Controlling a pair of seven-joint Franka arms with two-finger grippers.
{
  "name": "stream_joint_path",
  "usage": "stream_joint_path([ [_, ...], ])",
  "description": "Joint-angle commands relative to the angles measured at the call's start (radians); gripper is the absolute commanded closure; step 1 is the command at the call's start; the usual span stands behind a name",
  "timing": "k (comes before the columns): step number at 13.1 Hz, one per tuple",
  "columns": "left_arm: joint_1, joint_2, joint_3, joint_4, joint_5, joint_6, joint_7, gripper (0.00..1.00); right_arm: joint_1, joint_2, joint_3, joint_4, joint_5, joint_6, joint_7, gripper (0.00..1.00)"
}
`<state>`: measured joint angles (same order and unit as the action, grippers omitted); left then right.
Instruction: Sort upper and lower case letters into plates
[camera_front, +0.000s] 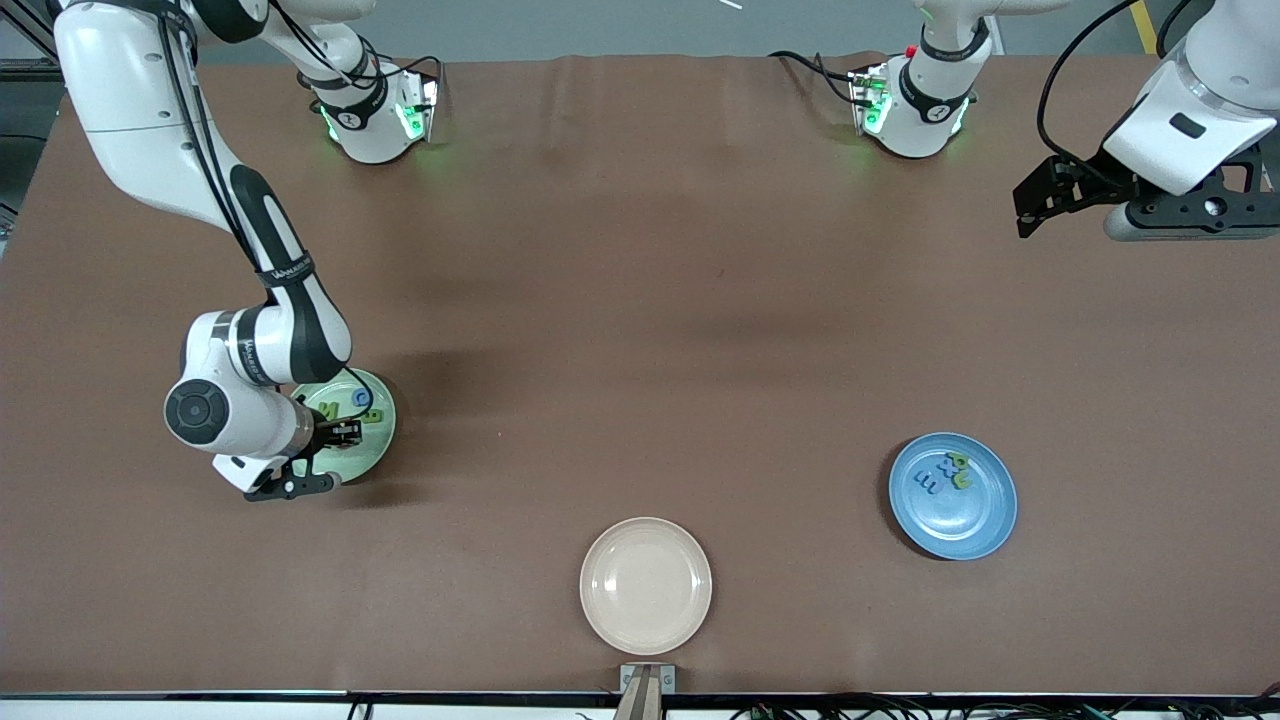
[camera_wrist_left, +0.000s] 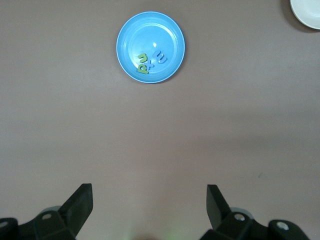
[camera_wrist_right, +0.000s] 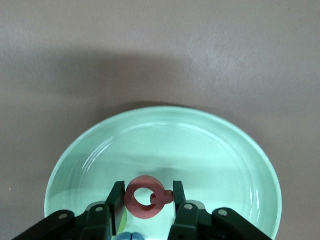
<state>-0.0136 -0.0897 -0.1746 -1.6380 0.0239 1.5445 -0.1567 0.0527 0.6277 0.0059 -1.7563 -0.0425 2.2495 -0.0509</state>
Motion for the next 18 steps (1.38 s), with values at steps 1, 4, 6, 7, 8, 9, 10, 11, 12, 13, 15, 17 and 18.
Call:
stream_joint_path([
  [1, 0.001, -0.028, 0.012, -0.016, -0.013, -0.018, 0.022, 0.00, -0.022, -0.052, 0.019, -0.066, 0.003, 0.015, -0.021, 0.71],
  [4, 0.003, -0.025, 0.012, -0.013, -0.012, -0.020, 0.022, 0.00, -0.050, -0.052, 0.020, -0.054, 0.003, 0.013, -0.063, 0.00],
  [6, 0.003, -0.022, 0.012, -0.013, -0.012, -0.018, 0.022, 0.00, -0.047, -0.078, 0.020, -0.048, 0.003, 0.007, -0.049, 0.00],
  [7, 0.003, -0.019, 0.012, -0.013, -0.013, -0.014, 0.020, 0.00, -0.045, -0.106, 0.020, -0.043, 0.006, -0.004, -0.034, 0.00],
  [8, 0.004, -0.015, 0.012, -0.011, -0.018, -0.009, 0.020, 0.00, -0.045, -0.140, 0.019, -0.042, 0.007, -0.046, 0.017, 0.00],
  [9, 0.003, -0.013, 0.012, -0.013, -0.019, -0.009, 0.019, 0.00, -0.047, -0.173, 0.019, -0.032, 0.007, -0.104, 0.037, 0.00],
  [10, 0.001, -0.013, 0.012, -0.013, -0.019, -0.009, 0.019, 0.00, -0.050, -0.206, 0.017, -0.017, 0.007, -0.169, 0.030, 0.00],
  [11, 0.003, -0.016, 0.012, -0.013, -0.019, -0.009, 0.019, 0.00, -0.051, -0.233, 0.016, 0.021, 0.006, -0.251, 0.025, 0.00],
  [12, 0.006, -0.019, 0.014, -0.011, -0.019, -0.012, 0.020, 0.00, -0.053, -0.247, 0.013, 0.076, 0.006, -0.356, 0.022, 0.00],
  [13, 0.024, -0.024, 0.015, -0.011, -0.019, -0.014, 0.023, 0.00, -0.063, -0.252, 0.013, 0.136, 0.006, -0.439, 0.020, 0.00],
  [15, 0.035, -0.028, 0.015, -0.013, -0.019, -0.030, 0.025, 0.00, -0.062, -0.250, 0.014, 0.275, -0.013, -0.565, 0.016, 0.00],
  [17, 0.041, -0.033, 0.015, -0.013, -0.019, -0.038, 0.023, 0.00, -0.069, -0.241, 0.013, 0.400, -0.039, -0.657, 0.016, 0.00],
  [18, 0.047, -0.041, 0.015, -0.013, -0.019, -0.038, 0.023, 0.00, -0.073, -0.241, 0.013, 0.425, -0.039, -0.666, 0.014, 0.00],
])
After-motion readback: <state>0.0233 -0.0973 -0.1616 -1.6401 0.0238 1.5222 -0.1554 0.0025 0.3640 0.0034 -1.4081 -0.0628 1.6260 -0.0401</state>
